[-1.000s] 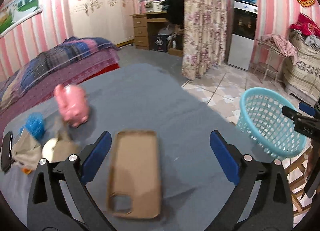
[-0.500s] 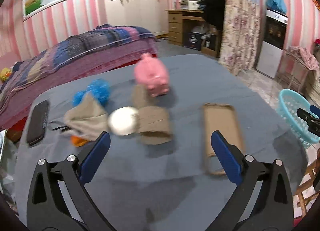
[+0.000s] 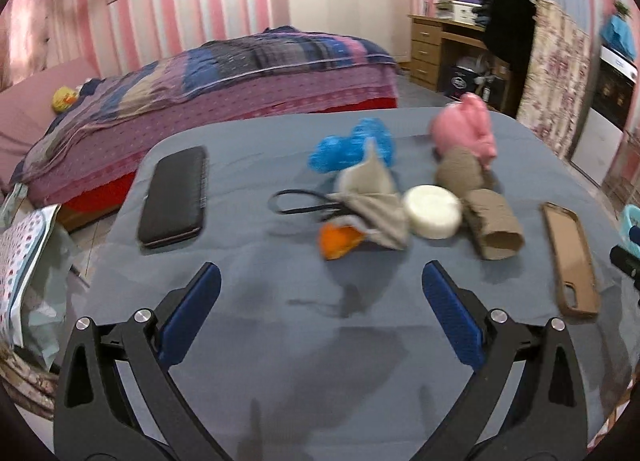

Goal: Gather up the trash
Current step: 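Grasp the brown cardboard tube with the right tool while the left tool grasps the grey cloth bag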

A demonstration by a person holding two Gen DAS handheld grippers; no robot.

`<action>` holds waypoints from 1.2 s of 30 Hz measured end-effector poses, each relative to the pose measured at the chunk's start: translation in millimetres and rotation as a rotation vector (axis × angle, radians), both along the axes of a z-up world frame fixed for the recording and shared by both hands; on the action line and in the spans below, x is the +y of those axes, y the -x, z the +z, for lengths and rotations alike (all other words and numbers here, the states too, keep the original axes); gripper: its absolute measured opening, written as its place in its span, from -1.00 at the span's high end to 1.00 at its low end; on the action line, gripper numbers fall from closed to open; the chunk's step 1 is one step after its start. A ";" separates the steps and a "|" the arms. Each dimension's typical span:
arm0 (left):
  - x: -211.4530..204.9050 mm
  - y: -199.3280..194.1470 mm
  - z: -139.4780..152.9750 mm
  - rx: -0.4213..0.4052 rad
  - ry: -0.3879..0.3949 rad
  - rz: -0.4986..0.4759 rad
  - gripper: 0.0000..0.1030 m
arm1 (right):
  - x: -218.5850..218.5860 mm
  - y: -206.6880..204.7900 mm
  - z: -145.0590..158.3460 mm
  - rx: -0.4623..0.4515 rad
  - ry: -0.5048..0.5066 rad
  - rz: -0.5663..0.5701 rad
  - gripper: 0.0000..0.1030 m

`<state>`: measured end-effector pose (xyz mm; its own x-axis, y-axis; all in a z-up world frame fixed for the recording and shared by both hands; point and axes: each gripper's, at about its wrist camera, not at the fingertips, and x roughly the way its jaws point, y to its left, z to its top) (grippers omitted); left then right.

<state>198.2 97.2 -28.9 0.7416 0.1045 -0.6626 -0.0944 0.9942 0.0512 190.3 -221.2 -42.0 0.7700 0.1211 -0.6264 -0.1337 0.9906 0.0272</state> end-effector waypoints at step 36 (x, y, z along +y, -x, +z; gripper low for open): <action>-28.3 -85.2 -3.1 0.052 0.000 -0.122 0.81 | 99.1 -47.7 -10.4 0.059 0.017 0.174 0.91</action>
<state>283.4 69.0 -32.0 0.7137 0.0155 -0.7003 0.0299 0.9982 0.0526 238.0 -122.1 -52.4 0.7000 0.2379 -0.6734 -0.3014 0.9532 0.0234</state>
